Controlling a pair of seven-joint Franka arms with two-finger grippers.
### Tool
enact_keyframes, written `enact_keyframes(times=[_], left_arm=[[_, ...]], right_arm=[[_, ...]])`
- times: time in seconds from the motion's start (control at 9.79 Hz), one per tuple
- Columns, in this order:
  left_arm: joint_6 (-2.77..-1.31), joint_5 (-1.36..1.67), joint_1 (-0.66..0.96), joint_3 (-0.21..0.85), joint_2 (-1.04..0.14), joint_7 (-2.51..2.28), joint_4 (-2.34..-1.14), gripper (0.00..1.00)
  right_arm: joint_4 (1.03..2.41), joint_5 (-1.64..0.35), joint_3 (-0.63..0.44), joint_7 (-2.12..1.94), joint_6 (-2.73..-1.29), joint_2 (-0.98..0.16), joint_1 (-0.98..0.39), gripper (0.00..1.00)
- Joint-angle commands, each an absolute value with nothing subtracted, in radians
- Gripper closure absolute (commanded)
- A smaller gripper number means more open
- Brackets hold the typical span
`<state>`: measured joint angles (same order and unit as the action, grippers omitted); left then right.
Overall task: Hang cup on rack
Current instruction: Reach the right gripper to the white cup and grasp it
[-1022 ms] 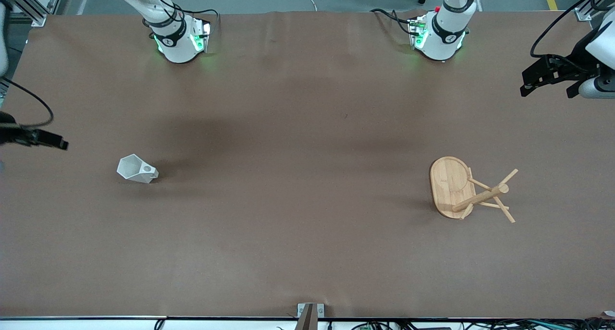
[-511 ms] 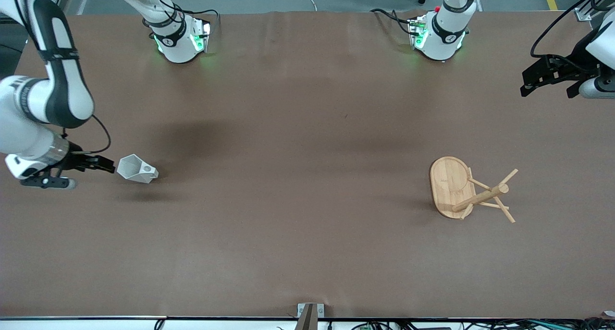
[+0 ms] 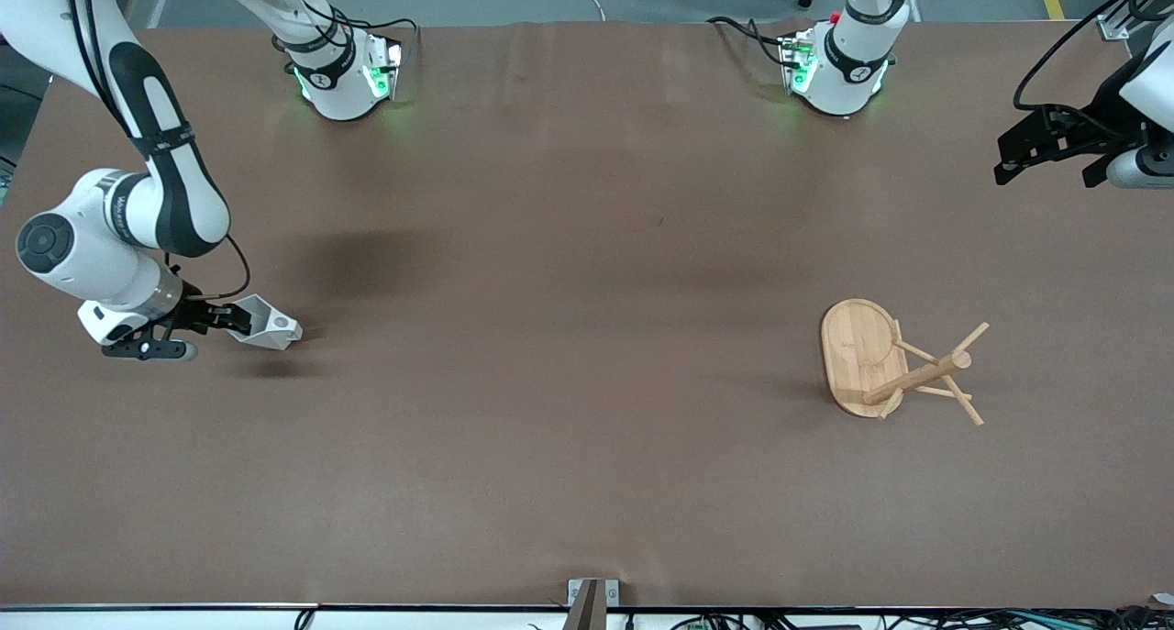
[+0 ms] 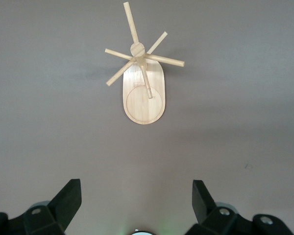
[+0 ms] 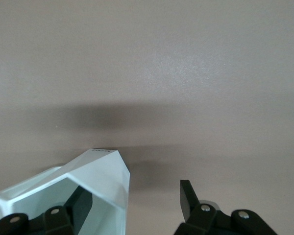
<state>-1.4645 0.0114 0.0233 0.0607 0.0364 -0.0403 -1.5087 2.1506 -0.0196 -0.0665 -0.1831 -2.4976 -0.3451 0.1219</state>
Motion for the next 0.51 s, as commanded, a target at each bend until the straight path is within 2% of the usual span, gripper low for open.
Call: enact_keyframes(times=[0.0, 0.41], left_arm=[[-1.471, -0.002, 0.026, 0.057, 0.043, -0.035, -1.543, 0.00], [-1.470, -0.015, 0.025, 0.055, 0.046, -0.023, -1.548, 0.00]], right_arm=[[2.164, -0.008, -0.058, -0.193, -2.517, -0.354, 0.132, 0.60], [2.158, -0.020, -0.057, -0.183, -2.505, -0.359, 0.133, 0.90]])
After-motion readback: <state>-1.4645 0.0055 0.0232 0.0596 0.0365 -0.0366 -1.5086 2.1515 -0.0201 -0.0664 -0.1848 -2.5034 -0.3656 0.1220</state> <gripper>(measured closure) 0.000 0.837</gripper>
